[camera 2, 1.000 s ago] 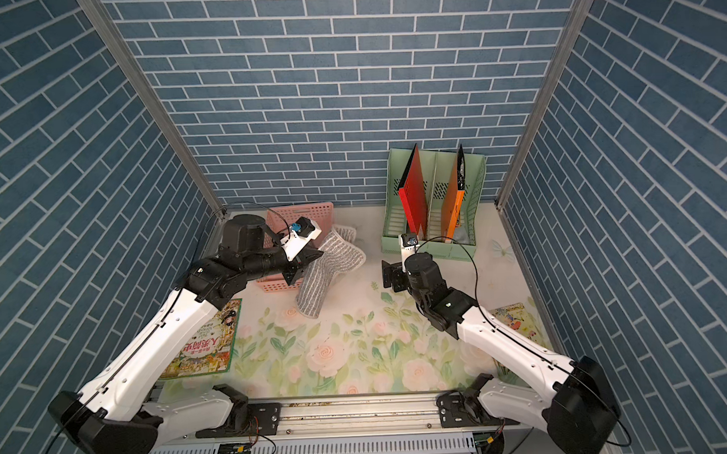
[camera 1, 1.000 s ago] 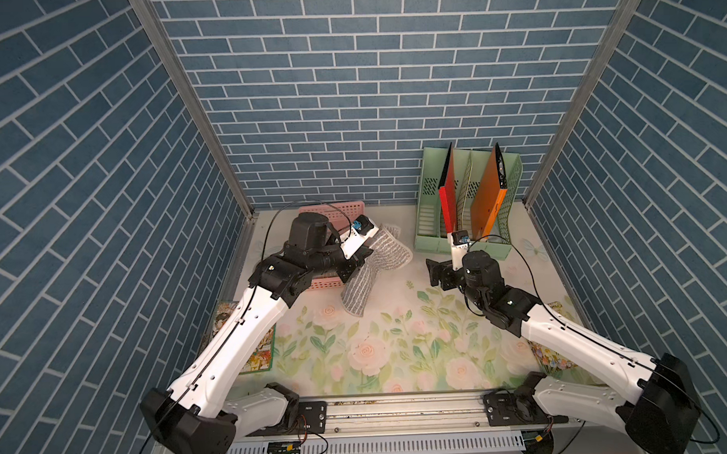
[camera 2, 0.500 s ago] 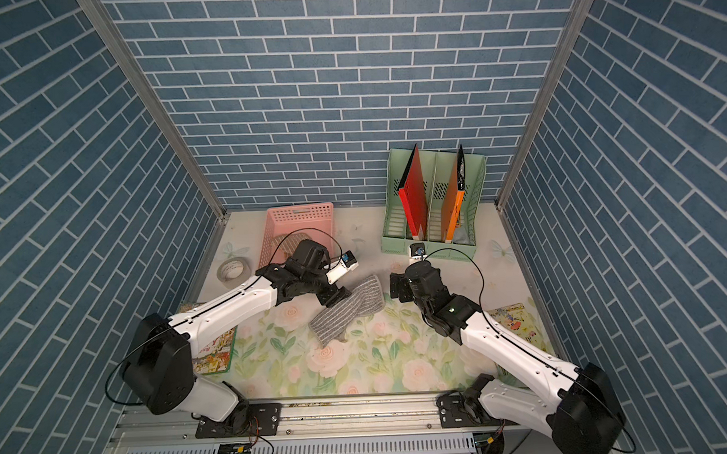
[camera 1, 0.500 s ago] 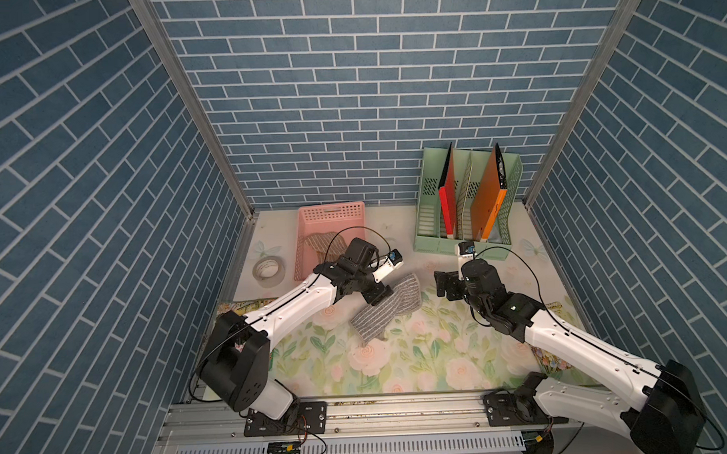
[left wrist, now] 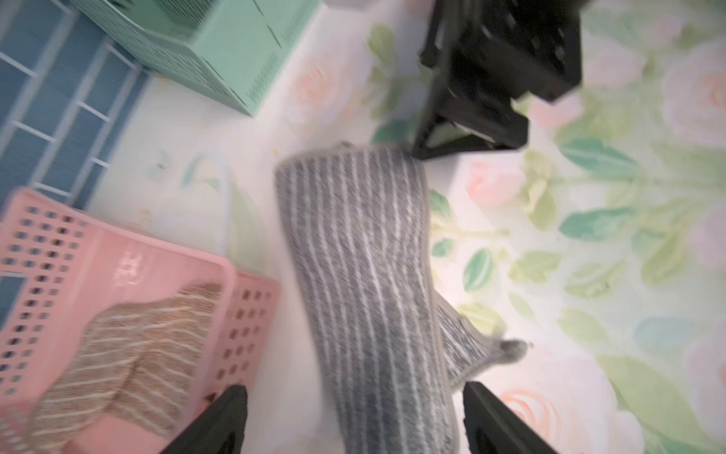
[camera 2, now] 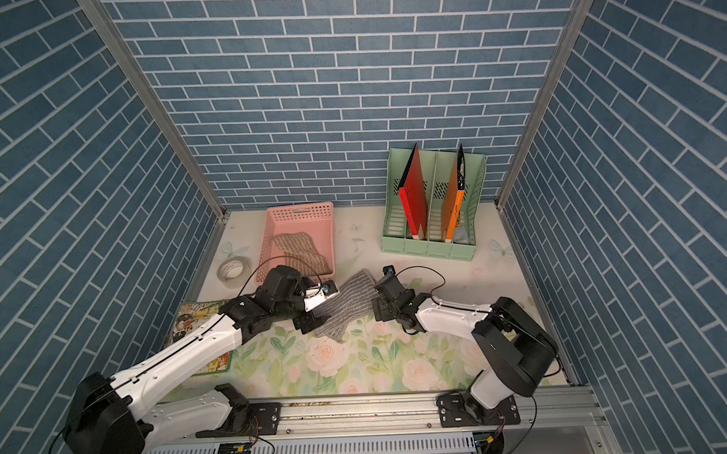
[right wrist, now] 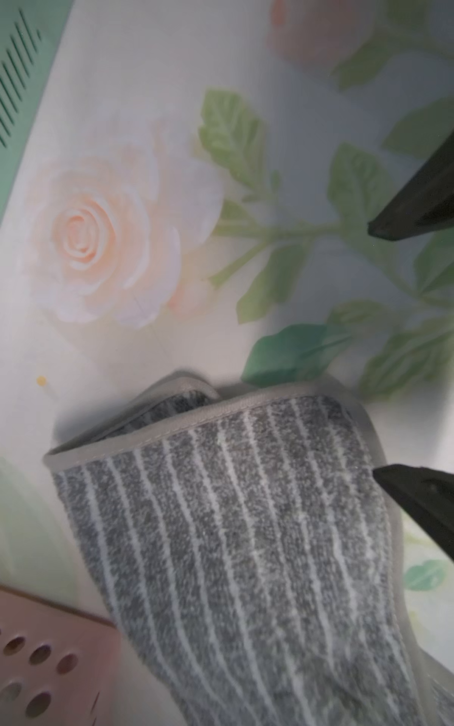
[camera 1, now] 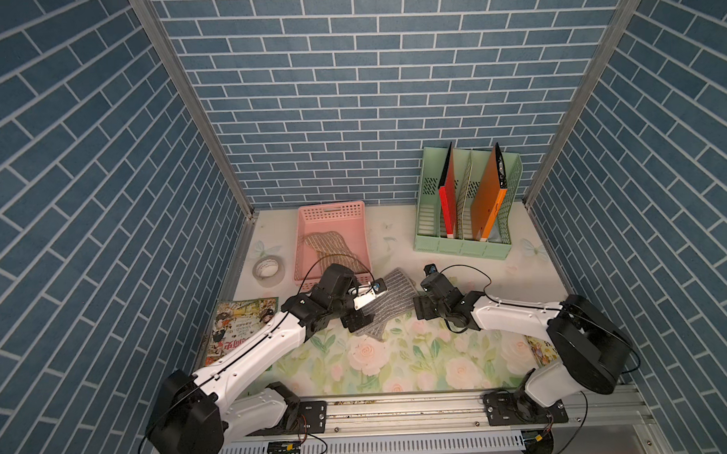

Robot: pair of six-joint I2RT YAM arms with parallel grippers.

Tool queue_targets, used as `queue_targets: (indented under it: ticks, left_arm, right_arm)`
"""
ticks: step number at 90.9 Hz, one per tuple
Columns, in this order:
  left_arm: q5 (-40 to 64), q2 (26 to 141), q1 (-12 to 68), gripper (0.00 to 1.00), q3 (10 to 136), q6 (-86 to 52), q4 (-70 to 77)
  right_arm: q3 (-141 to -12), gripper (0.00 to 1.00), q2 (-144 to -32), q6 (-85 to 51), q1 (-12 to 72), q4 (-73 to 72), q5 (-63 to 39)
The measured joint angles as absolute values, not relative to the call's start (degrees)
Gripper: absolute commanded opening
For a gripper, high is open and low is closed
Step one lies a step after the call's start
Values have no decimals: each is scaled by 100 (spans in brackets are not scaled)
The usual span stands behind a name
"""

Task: Fold the square dishcloth
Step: Place the cleaning item at the center of the board, then flatten out the cleaning item at the center of the board.

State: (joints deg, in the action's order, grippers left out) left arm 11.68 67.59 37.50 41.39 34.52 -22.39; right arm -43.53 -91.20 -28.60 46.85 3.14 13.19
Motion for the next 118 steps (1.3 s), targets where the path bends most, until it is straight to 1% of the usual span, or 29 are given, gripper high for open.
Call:
queue_targets:
  ticks: [10, 23, 34, 37, 44, 50, 51, 56, 63, 73, 77, 90, 106, 107, 110, 113, 116, 118]
  left_arm:
    - [1175, 7067, 3903, 81, 3629, 3573, -2344]
    - [1044, 7446, 4036, 78, 3603, 3640, -2040]
    - [775, 7918, 4053, 76, 3642, 3651, -1601]
    - [703, 8034, 4053, 75, 3642, 3660, -1507]
    - [613, 8173, 4056, 69, 3669, 3669, -1315]
    - [541, 8252, 4064, 61, 3673, 3680, -1138]
    - [541, 8261, 4064, 59, 3673, 3675, -1114]
    - [458, 8294, 4073, 50, 3664, 3701, -1017]
    - [351, 8350, 4080, 33, 3656, 3734, -882]
    - [259, 8350, 4084, 7, 3629, 3688, -939]
    - [259, 8302, 4101, 0, 3634, 3717, -996]
    - [362, 7660, 4263, 0, 3697, 3640, -1505]
    - [539, 6648, 4534, 0, 4051, 3514, -1986]
    - [543, 6602, 4547, 0, 4066, 3509, -1994]
    - [550, 6521, 4569, 0, 4093, 3492, -2027]
    - [556, 6473, 4580, 0, 4097, 3481, -2060]
    - [556, 6451, 4584, 0, 4097, 3468, -2121]
    - [554, 6453, 4584, 0, 4095, 3465, -2163]
  right_arm:
    - [-4619, 74, -9618, -2908, 4709, 132, 1116]
    - [-4856, 60, -9804, -2987, 4766, -47, 969]
    - [-4882, 41, -9815, -2995, 4812, -93, 910]
    - [-4882, 33, -9815, -3009, 4812, -95, 904]
    - [-4882, 15, -9815, -3004, 4812, -99, 873]
    - [-4882, 1, -9813, -3009, 4812, -106, 862]
    - [-4880, 0, -9813, -3048, 4812, -108, 864]
    - [-4880, 0, -9793, -3052, 4810, -110, 860]
    - [-4873, 0, -9719, -3063, 4812, -110, 858]
    - [-4735, 0, -9395, -3072, 4812, -119, 864]
    - [-4663, 0, -9225, -3087, 4812, -115, 875]
    - [-4372, 0, -8462, -3138, 4831, -56, 954]
    - [-4169, 1, -7585, -3232, 5050, 215, 1380]
    - [-4158, 3, -7555, -3236, 5063, 215, 1398]
    - [-4121, 13, -7487, -3238, 5103, 213, 1437]
    - [-4075, 27, -7450, -3242, 5144, 209, 1472]
    - [-4034, 38, -7446, -3260, 5196, 209, 1505]
    - [-4003, 43, -7452, -3234, 5225, 220, 1540]
